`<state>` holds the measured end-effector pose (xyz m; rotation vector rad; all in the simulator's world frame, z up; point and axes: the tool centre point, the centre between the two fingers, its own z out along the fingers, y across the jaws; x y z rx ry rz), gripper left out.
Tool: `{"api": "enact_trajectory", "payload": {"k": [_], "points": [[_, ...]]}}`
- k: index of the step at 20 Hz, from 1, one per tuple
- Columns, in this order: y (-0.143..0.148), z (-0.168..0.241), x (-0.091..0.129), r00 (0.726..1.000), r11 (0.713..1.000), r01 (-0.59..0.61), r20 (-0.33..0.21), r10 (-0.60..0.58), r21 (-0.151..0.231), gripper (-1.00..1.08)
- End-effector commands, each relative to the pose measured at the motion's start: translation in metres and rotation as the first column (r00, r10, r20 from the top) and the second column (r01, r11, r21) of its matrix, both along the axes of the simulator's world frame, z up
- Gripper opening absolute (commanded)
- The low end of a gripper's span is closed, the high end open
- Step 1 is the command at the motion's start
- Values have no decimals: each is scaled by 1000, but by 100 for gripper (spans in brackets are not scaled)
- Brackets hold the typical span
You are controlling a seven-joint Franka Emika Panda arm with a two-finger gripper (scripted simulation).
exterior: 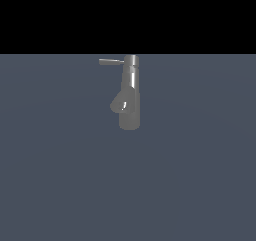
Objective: Turn on the faucet by rotating a designated handle.
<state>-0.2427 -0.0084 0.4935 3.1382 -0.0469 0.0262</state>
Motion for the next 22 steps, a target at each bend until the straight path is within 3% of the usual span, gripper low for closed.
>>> {"api": "enact_trajectory", "payload": {"k": [1, 11, 22], "points": [[0, 0, 0, 1000, 1000, 0, 0, 0, 0, -100], [-23, 7, 5, 998, 999, 50, 26, -50, -12, -100], [-20, 10, 41, 986, 984, 165, 4, -166, 59, -100]]}}
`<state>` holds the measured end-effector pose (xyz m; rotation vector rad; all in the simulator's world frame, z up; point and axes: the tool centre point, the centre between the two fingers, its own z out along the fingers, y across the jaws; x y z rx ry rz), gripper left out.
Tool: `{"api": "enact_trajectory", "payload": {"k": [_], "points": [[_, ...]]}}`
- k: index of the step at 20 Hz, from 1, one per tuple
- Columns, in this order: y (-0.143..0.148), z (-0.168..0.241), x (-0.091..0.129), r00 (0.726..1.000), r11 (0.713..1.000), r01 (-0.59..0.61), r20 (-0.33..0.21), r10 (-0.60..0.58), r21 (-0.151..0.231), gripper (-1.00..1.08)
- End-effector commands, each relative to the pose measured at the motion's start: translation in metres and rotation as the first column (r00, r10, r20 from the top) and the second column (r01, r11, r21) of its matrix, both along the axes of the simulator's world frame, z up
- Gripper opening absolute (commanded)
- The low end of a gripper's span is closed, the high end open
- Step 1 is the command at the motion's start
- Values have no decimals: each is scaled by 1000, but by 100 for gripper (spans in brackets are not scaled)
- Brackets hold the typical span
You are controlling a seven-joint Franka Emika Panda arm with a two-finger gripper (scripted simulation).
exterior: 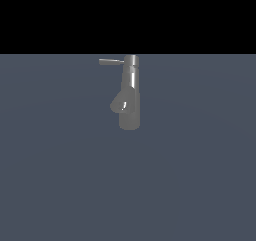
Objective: Turn on the faucet by rotating a designated handle.
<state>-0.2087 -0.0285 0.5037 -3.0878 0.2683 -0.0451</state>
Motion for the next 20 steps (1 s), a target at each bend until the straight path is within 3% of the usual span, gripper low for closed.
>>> {"api": "enact_trajectory", "payload": {"k": [1, 6, 11, 20], "points": [[1, 0, 13, 999, 999, 41, -7, -41, 23, -100], [3, -1, 47, 988, 985, 153, -33, -151, 76, -100], [6, -7, 87, 958, 952, 284, -75, -276, 118, -100], [12, -31, 159, 856, 846, 513, -159, -492, 142, -100]]}}
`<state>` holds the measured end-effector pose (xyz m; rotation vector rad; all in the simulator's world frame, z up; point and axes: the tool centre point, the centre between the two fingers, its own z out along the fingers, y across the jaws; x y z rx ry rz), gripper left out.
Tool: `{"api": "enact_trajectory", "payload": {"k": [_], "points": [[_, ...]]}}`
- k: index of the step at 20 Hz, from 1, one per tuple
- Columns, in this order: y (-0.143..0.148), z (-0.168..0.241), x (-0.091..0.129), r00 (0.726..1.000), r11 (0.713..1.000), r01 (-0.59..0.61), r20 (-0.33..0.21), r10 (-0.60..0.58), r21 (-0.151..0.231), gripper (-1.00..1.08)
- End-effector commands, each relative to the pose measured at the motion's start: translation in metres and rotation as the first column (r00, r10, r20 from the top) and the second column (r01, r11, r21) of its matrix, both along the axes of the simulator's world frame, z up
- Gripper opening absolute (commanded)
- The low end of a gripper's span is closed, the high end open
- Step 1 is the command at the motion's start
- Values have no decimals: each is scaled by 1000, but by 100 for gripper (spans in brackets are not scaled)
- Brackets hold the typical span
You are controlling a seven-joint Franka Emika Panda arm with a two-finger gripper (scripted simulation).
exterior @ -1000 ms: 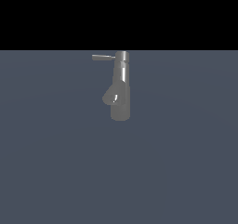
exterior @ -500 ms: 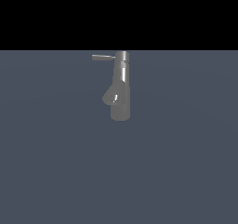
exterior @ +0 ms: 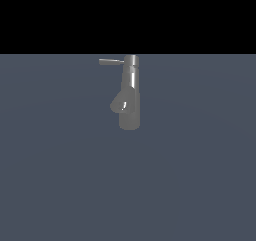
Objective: Turn on the faucet by rotating a designated handle.
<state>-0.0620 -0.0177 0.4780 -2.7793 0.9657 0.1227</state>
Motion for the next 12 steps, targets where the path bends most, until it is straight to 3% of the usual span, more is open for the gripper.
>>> {"api": "enact_trajectory", "payload": {"k": [1, 6, 12], "points": [[2, -8, 20, 997, 998, 70, -21, -69, 11, -100], [8, -28, 59, 977, 979, 205, -63, -203, 15, -100], [18, -57, 103, 928, 934, 358, -106, -356, -2, -100]]}}
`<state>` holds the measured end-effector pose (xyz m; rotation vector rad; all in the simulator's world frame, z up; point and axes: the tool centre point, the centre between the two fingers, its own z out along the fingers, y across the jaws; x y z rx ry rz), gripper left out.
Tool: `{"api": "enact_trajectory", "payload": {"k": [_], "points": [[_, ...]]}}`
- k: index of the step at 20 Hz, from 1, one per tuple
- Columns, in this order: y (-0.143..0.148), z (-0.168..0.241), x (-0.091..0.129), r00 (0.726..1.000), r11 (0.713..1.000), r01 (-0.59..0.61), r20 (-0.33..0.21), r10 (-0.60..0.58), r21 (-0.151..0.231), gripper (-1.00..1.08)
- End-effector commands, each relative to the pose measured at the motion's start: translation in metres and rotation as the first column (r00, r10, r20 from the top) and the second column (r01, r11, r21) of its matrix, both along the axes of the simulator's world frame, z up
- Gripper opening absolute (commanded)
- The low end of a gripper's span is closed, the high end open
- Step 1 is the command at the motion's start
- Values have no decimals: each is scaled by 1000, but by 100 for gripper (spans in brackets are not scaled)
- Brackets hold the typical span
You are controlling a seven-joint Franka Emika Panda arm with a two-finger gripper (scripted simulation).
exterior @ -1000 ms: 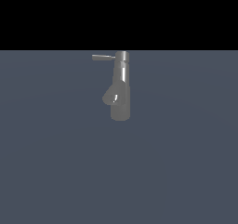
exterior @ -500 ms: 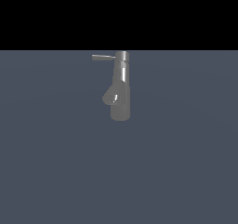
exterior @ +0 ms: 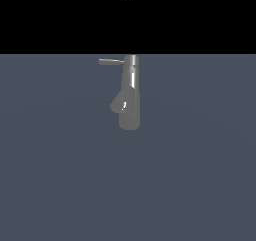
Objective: Turn on the faucet by rotating a designated handle.
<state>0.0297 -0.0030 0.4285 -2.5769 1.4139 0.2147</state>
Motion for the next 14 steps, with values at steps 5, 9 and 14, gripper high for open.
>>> {"api": "enact_trajectory", "payload": {"k": [5, 9, 14], "points": [[13, -36, 45, 985, 986, 168, -45, -169, -22, -100], [24, -60, 70, 962, 964, 263, -65, -266, -47, -100], [40, -93, 99, 923, 924, 371, -78, -378, -87, -100]]}}
